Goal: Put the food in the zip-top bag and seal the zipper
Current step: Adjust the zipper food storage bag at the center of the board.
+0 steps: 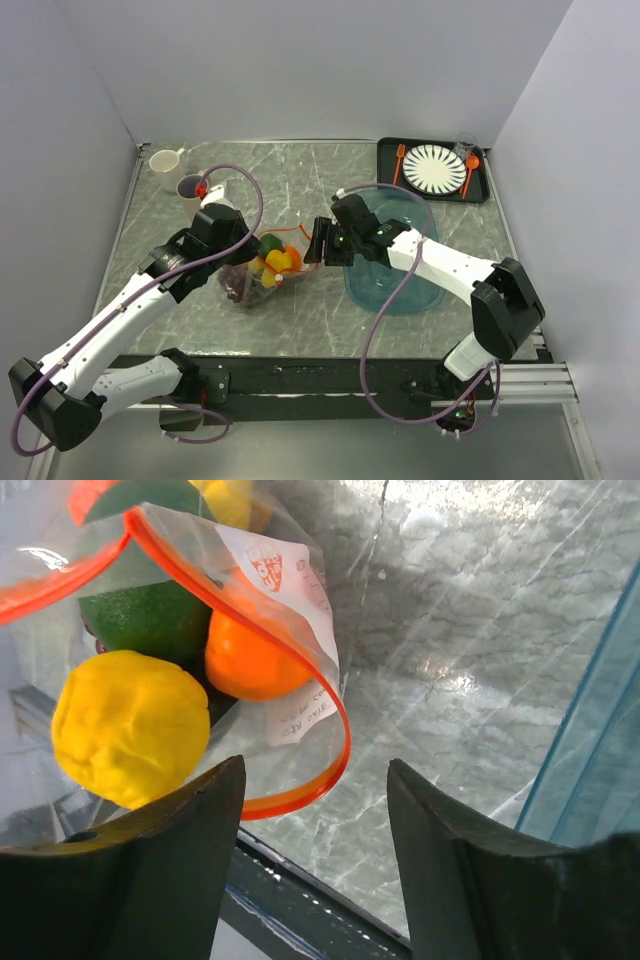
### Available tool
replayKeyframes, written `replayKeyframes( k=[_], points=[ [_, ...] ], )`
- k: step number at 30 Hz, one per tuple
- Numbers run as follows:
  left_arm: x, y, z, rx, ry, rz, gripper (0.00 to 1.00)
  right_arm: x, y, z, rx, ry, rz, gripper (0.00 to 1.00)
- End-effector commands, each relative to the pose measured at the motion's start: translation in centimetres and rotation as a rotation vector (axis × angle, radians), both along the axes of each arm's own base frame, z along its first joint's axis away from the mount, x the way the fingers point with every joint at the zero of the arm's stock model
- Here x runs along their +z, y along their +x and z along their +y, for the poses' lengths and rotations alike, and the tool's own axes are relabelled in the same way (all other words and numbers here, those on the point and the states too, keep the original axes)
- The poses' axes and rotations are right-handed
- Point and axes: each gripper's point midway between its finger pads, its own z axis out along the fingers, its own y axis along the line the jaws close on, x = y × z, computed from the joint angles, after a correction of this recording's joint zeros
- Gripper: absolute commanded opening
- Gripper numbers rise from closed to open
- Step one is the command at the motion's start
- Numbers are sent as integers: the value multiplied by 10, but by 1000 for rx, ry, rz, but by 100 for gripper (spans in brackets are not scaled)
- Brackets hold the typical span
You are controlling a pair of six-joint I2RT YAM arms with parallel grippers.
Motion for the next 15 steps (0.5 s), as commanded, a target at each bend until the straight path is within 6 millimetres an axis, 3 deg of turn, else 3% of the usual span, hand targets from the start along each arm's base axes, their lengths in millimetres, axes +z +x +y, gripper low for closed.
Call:
replayKeyframes(
  k=[1,4,9,10,12,15],
  points=[
    [17,6,0,15,-23,-49,1,-8,0,8,14,8,32,54],
    [14,6,-1,16,-26,-39,1,-11,-3,15,39,27,51,41],
    [19,7,1,25,-24,-54,1,4,6,17,39,26,5,5],
    [19,7,4,34,-12,-56,1,13,9,18,37,33,-16,0],
    [22,8,7,42,0,-66,1,38,16,24,52,68,-75,0],
    [27,10,17,79,32,-80,1,93,23,30,71,141,-186,0]
  ],
)
